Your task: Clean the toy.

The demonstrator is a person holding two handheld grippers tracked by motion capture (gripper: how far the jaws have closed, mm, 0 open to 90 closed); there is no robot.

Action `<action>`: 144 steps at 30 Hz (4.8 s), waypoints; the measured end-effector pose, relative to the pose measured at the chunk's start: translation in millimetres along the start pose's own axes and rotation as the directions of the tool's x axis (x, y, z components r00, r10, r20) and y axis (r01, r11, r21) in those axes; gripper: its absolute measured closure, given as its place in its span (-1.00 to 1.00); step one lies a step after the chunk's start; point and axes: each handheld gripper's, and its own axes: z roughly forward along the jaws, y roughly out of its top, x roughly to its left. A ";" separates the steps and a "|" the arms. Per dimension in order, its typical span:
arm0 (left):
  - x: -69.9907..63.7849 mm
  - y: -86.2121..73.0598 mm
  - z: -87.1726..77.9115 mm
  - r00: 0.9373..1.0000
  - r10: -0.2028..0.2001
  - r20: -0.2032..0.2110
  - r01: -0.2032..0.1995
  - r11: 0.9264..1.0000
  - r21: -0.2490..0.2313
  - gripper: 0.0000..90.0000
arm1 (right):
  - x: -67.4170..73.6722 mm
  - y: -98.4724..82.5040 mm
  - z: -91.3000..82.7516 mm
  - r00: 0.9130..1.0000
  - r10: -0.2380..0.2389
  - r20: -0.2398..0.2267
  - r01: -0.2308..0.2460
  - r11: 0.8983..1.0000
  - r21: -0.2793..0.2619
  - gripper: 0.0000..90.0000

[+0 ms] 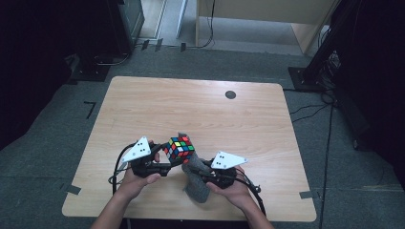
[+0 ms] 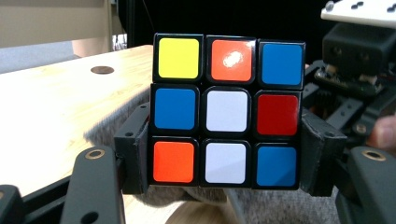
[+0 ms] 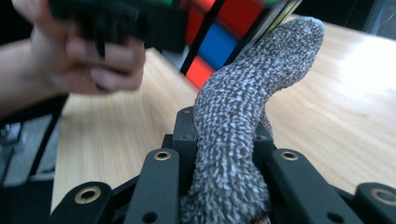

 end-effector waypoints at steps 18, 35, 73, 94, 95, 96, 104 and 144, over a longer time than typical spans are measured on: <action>-1.2 -0.6 2.2 1.000 0.009 0.005 -0.009 1.000 0.015 -0.24 | -3.9 9.7 -18.0 0.997 0.004 0.080 0.006 0.993 -0.115 0.62; -5.5 -1.3 3.4 0.997 -0.008 -0.073 0.005 0.999 -0.050 -0.24 | -1.3 7.8 -10.6 0.997 0.063 0.044 -0.058 0.993 -0.105 0.62; 5.8 -6.4 4.2 0.980 -0.150 -0.130 0.140 0.987 -0.081 -0.24 | 0.3 -15.5 25.7 0.966 0.224 0.126 -0.224 0.975 -0.016 0.23; 17.6 -0.9 -3.2 0.940 -0.298 -0.166 0.288 0.954 -0.084 -0.24 | -14.1 3.9 -13.9 0.977 0.132 0.166 -0.111 0.986 -0.127 -0.24; 19.2 0.5 -4.5 0.941 -0.302 -0.155 0.293 0.953 -0.078 -0.24 | -14.3 4.4 -13.9 0.982 0.117 0.146 -0.101 0.988 -0.114 -0.25; 20.5 1.6 -5.7 0.942 -0.303 -0.144 0.295 0.953 -0.070 -0.24 | -14.1 4.3 -14.0 0.984 0.101 0.146 -0.085 0.990 -0.112 -0.25; 28.0 -2.0 -1.1 0.967 -0.232 -0.105 0.237 0.971 0.035 -0.24 | -9.4 -1.0 -2.3 0.962 -0.047 0.269 0.083 0.989 -0.125 -0.32; 17.8 11.4 5.2 0.978 -0.204 0.036 0.199 0.975 0.101 -0.56 | 6.2 -15.0 15.9 0.855 -0.339 0.393 0.398 0.914 -0.075 -0.24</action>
